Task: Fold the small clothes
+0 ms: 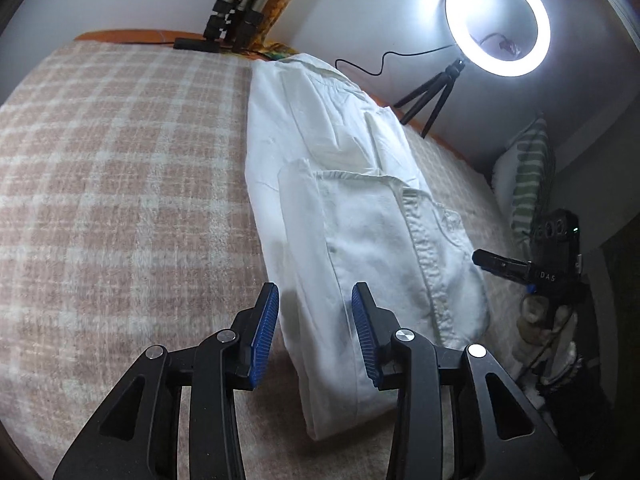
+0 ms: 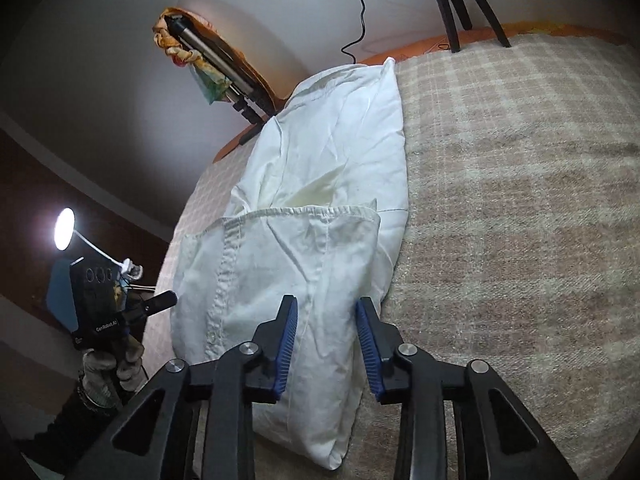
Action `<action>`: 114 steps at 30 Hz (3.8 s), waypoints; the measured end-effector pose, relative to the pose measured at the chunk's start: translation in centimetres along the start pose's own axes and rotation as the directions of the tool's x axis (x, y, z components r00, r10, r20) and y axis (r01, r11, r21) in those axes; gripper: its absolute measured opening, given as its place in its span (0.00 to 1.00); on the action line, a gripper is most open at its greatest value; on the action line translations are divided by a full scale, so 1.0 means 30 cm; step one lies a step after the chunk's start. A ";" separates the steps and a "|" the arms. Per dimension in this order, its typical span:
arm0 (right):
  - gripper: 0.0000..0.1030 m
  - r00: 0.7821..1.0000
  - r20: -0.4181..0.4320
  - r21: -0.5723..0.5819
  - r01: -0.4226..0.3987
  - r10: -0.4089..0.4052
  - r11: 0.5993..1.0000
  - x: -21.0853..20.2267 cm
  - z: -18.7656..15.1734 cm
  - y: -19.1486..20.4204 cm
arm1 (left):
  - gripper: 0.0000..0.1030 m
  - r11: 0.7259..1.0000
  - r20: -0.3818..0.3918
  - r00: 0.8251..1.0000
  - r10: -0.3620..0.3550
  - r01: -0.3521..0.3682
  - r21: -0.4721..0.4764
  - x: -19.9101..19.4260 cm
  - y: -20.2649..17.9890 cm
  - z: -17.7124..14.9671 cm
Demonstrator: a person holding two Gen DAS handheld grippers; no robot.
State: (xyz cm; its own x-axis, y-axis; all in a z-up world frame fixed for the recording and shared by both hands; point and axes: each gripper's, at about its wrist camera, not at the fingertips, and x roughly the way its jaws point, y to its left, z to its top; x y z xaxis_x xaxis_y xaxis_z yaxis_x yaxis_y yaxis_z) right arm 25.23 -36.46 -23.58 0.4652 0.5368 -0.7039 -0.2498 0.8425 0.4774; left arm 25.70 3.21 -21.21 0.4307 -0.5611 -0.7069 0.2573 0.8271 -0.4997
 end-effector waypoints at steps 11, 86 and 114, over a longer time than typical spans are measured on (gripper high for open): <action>0.27 0.977 0.004 -0.143 0.213 -0.215 0.966 -0.026 0.060 0.049 | 0.35 0.991 0.048 0.993 0.109 -0.112 0.070 0.020 0.008 0.064; 0.00 0.970 0.220 -0.196 0.149 -0.104 0.969 -0.006 0.587 0.165 | 0.01 0.997 0.307 0.949 -0.069 0.054 0.056 -0.015 0.068 0.444; 0.25 0.979 0.068 -0.103 0.196 -0.190 0.975 0.375 0.766 -0.064 | 0.02 0.993 0.134 0.986 -0.097 0.105 -0.054 0.478 0.172 0.670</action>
State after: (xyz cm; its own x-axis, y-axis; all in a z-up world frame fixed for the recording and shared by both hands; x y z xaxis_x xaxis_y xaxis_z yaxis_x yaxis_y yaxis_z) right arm 50.47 -33.10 -20.33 0.5607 0.3628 -0.7443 -0.2397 0.9315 0.2735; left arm 50.59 0.11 -23.88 0.5160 -0.6291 -0.5813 0.2537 0.7605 -0.5978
